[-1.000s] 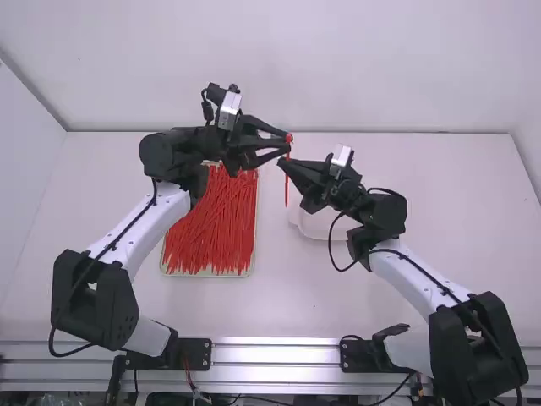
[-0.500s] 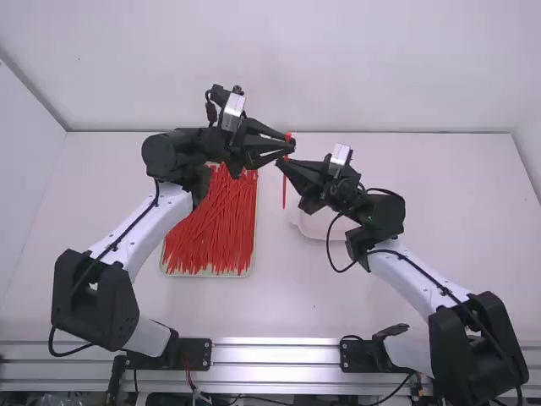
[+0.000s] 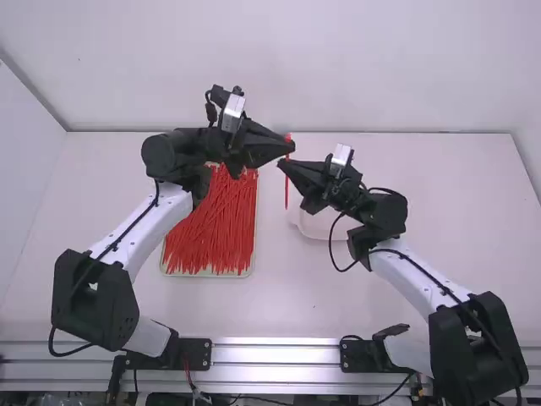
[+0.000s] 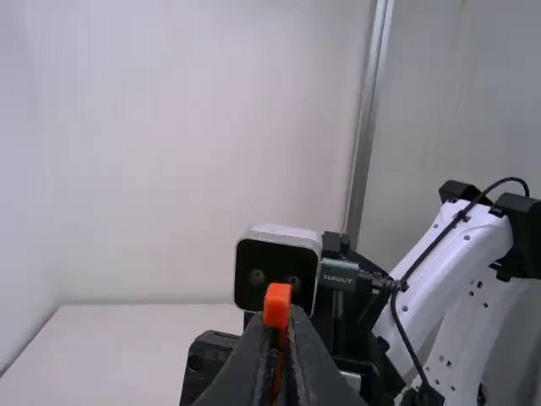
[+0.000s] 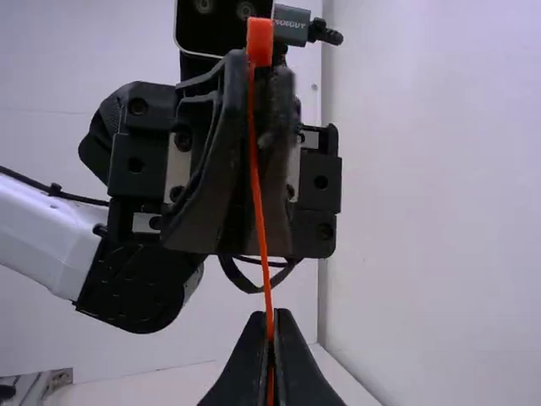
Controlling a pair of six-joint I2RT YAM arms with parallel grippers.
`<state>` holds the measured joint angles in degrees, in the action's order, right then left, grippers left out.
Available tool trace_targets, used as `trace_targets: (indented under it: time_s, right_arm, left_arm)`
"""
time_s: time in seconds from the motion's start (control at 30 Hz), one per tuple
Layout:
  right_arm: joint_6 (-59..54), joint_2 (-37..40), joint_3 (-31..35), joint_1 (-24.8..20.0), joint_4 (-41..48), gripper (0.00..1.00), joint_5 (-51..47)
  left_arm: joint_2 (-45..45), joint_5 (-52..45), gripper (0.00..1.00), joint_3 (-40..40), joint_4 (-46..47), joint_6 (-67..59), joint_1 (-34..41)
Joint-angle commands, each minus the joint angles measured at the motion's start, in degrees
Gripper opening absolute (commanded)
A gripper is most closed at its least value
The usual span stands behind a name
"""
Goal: Fasten the cable tie
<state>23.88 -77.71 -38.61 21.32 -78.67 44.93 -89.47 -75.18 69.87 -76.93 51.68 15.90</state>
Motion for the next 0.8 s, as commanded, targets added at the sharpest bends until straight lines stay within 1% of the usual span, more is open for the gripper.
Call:
trace_targets:
  time_s: [0.0, 0.7, 0.73, 0.77]
  right_arm:
    - [0.39, 0.13, -1.88, -0.28, -0.22, 0.00, 0.24]
    - [1.66, 0.13, -1.88, -0.42, -0.61, 0.00, -0.24]
    - [2.08, 0.13, -1.88, -0.50, -0.61, 0.09, -0.15]
    - [4.00, 0.13, -1.88, -0.98, -0.46, 0.26, -0.07]
  left_arm:
    - [0.00, -0.44, 0.02, 1.88, -0.57, 0.37, -0.15]
    - [0.00, -0.72, 0.02, 1.88, 0.42, -2.08, -0.13]
    - [0.00, -0.79, 0.02, 1.88, 1.29, -2.91, -0.24]
    - [0.00, -0.37, 0.02, 1.88, 3.37, -3.58, -0.68]
